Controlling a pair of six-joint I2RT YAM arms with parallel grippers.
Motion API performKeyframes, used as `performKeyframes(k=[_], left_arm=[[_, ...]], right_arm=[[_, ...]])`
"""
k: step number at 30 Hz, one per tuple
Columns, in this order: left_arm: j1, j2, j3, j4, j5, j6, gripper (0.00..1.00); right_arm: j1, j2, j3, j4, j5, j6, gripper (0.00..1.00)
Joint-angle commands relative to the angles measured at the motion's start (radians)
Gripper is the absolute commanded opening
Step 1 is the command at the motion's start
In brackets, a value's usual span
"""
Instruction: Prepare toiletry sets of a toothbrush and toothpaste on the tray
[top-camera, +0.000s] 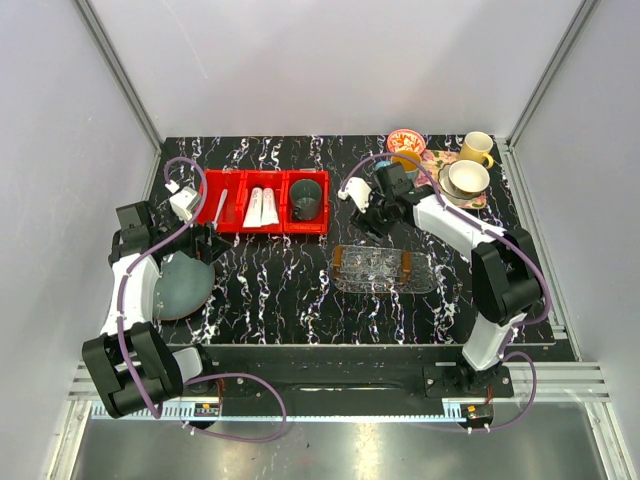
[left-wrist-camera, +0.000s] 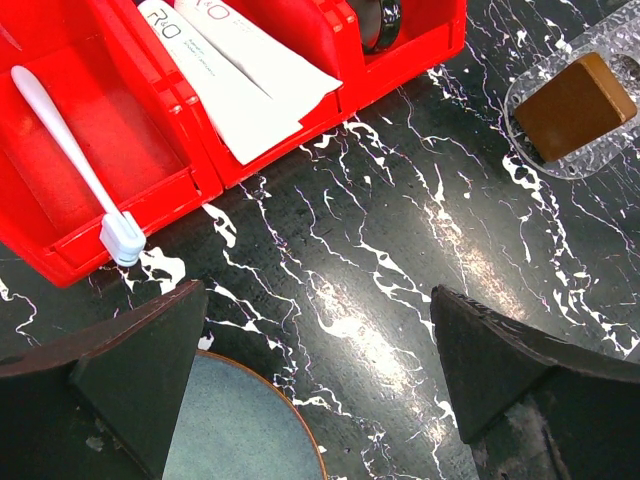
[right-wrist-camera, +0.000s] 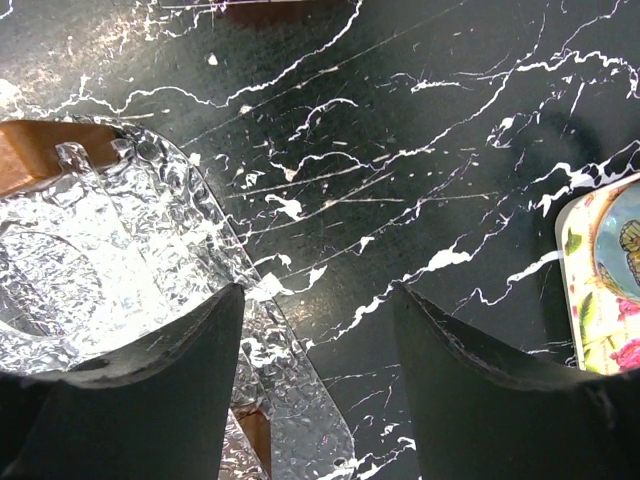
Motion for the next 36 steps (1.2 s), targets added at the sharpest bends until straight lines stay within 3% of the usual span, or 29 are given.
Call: performKeyframes(k=[1, 16, 25, 31, 36], left_arm=[[-0.003, 0.005, 0.006, 0.046, -0.003, 0.029, 0.99], [-0.002, 0.021, 0.023, 0.06, -0.003, 0.02, 0.99], [-0.019, 0.028, 0.031, 0.124, -0.042, -0.061, 0.99], [-0.106, 0.021, 0.048, 0.241, -0.153, -0.203, 0.99], [-0.275, 0.06, 0.12, 0.276, -0.301, -0.239, 0.99]], right_arm=[[0.026, 0.016, 0.048, 0.012, -0.038, 0.017, 0.67], [0.081, 0.041, 0.045, 0.014, -0.036, 0.012, 0.67], [0.08, 0.019, 0.089, 0.061, 0.108, 0.069, 0.73], [0.069, -0.016, 0.134, 0.083, 0.192, 0.141, 0.77], [0.052, -0.057, 0.149, 0.081, 0.26, 0.202, 0.76]])
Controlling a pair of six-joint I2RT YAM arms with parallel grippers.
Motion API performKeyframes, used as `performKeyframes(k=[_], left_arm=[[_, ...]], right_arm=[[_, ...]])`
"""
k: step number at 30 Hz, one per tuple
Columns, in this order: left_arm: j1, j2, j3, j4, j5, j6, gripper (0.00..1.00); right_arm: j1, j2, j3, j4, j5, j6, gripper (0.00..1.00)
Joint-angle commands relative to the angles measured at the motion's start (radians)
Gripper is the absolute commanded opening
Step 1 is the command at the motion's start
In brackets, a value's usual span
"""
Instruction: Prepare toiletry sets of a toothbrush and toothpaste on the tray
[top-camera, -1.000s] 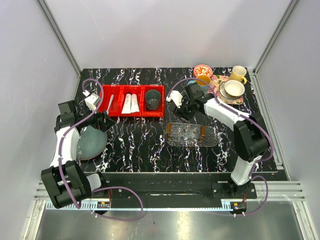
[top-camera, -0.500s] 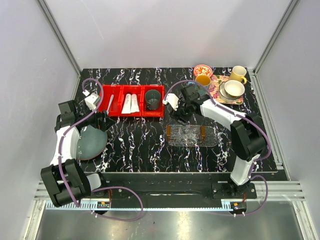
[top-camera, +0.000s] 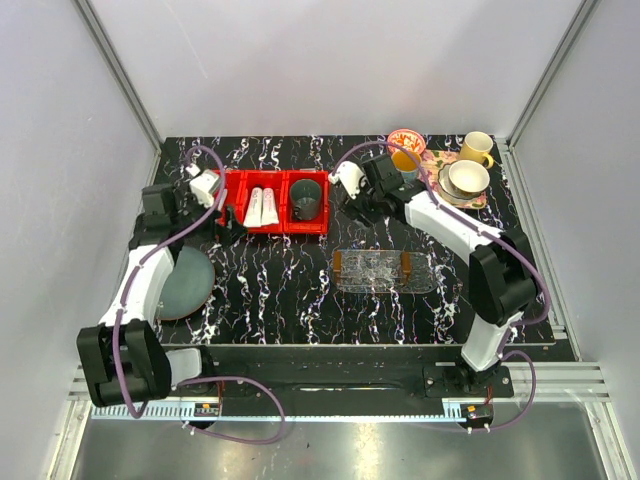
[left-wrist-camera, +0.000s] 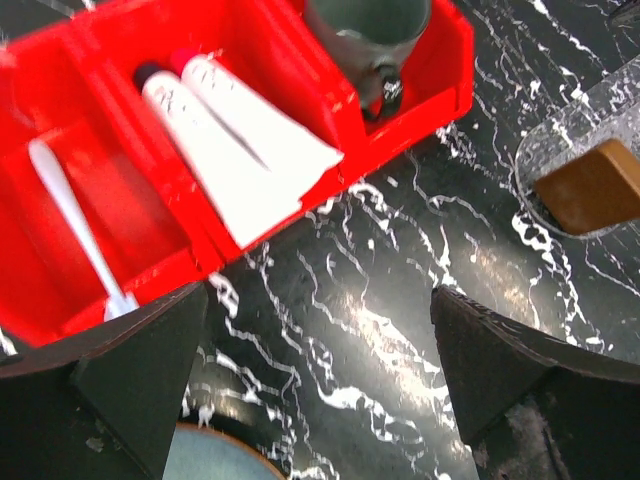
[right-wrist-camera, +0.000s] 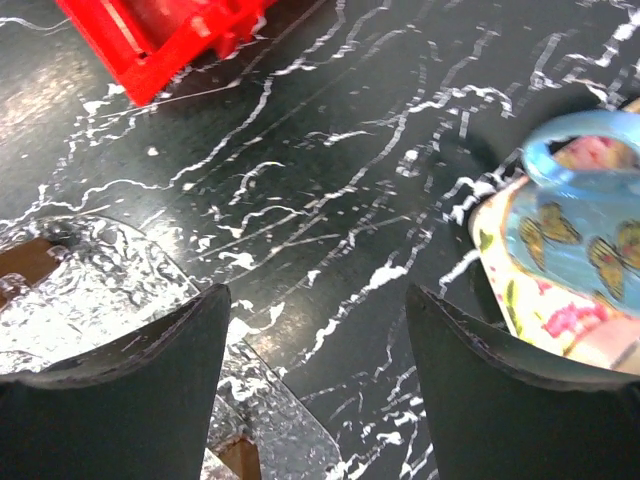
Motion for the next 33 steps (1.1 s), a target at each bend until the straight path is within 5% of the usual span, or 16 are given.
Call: performKeyframes(k=[1, 12, 33], left_arm=[[-0.128, 0.041, 0.134, 0.102, -0.193, -0.051, 0.99], [-0.309, 0.346, 0.501, -0.05, -0.287, 0.05, 0.96], [-0.569, 0.71, 0.886, -0.402, -0.386, 0.474, 0.85]], right_arm=[[-0.02, -0.089, 0.051, 0.032, 0.093, 0.08, 0.77], [-0.12, -0.178, 0.037, -0.082, 0.087, 0.178, 0.79], [-0.321, -0.319, -0.127, -0.188, -0.016, 0.253, 0.88]])
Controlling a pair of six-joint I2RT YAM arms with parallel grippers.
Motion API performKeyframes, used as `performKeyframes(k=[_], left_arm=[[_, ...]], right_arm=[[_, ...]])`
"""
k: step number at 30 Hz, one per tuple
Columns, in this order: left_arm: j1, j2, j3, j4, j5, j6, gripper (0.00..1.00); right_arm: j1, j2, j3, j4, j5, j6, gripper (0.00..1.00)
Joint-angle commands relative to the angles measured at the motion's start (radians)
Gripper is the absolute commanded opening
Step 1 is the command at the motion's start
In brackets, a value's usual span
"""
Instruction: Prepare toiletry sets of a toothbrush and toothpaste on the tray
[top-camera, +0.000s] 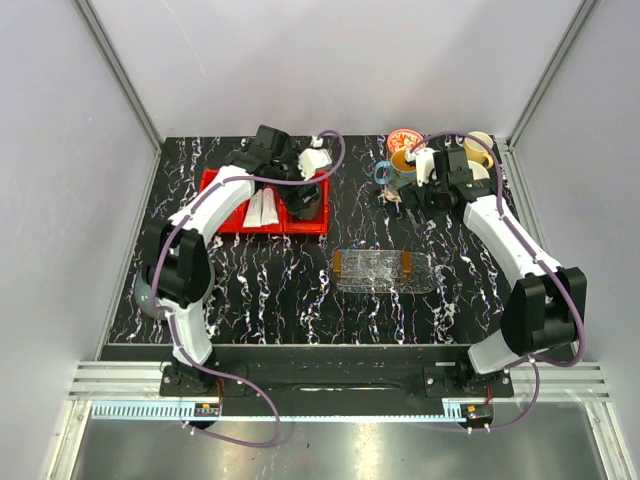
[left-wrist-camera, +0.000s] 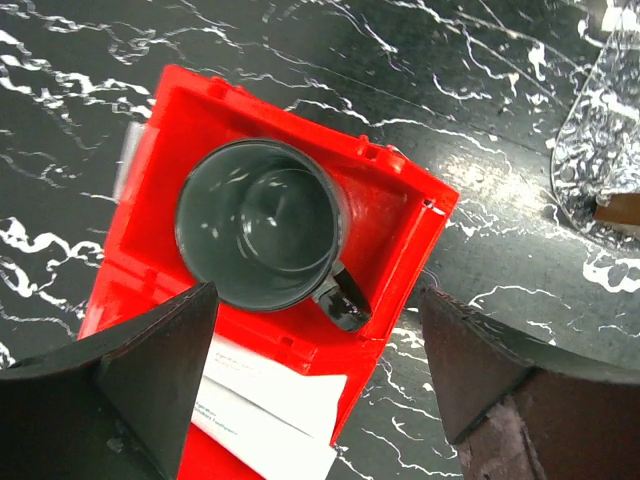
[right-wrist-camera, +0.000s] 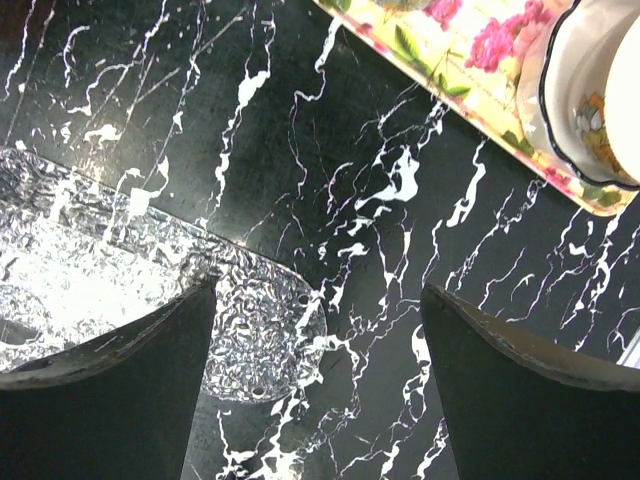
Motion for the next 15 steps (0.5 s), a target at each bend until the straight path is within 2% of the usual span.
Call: performKeyframes(k=[1, 7, 15], left_arm=[[-0.032, 0.053, 0.074, -0.069, -0.057, 0.118, 0.84], [-0.055, 0.131, 0.13, -0.097, -0.097, 0.163, 0.81], [-0.063, 0.199, 0.167, -0.097, -0.152, 0.189, 0.69]], right_arm=[[-0.019, -0.055, -0.026, -0.01, -0.039, 0.012, 0.88], [-0.031, -0.062, -0.047, -0.014, -0.053, 0.008, 0.87], [-0.042, -0.052, -0.055, -0.014, -0.068, 0.005, 0.85]])
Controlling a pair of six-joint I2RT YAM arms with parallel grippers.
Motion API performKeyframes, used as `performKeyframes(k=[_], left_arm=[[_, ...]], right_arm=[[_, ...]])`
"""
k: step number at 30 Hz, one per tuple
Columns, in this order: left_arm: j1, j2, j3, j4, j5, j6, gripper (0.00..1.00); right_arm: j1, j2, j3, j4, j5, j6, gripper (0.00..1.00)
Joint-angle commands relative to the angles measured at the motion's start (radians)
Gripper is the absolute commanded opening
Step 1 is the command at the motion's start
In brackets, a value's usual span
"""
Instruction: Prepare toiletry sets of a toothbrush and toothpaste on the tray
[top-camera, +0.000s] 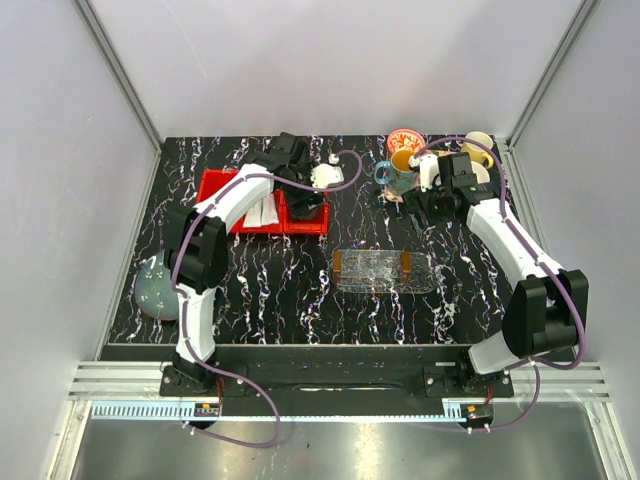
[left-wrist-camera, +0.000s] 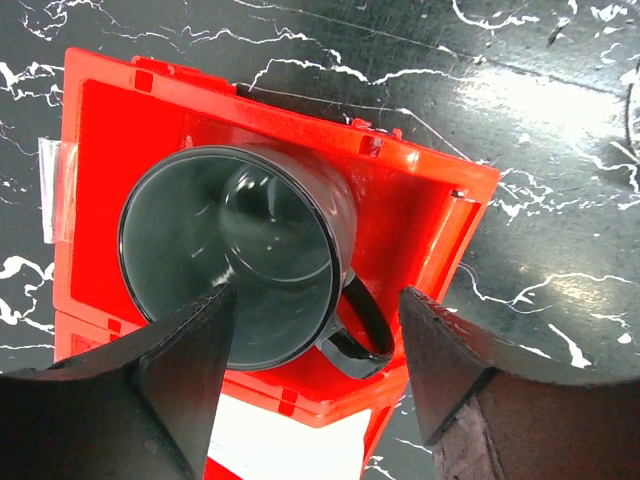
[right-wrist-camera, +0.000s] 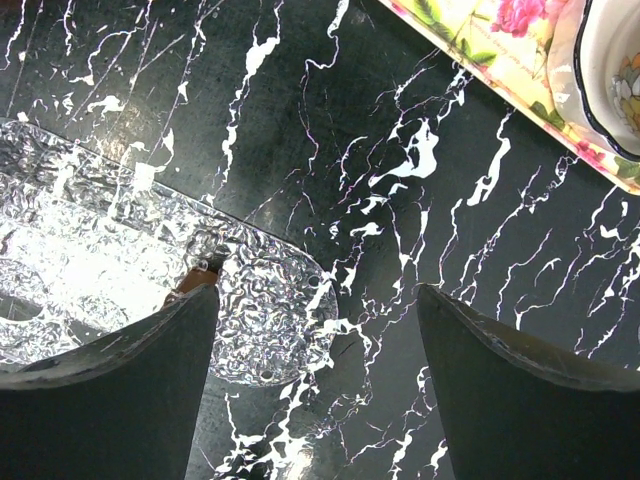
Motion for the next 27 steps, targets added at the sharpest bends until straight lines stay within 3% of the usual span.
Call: performKeyframes(k=[1, 8, 27], left_arm=[[-0.006, 0.024, 0.059, 0.003, -0.044, 0.043, 0.69], [-0.012, 0.056, 0.063, 0.003, -0.03, 0.04, 0.59], [-0.035, 0.051, 0.049, 0.003, -0.036, -0.004, 0.19]], right_arm=[[-0.011, -0.028, -0.007, 0.005, -0.033, -0.002, 0.85], [-0.028, -0.024, -0.015, 0.009, -0.041, -0.013, 0.85], [-0.048, -0.035, -0.029, 0.016, -0.047, -0.034, 0.84]])
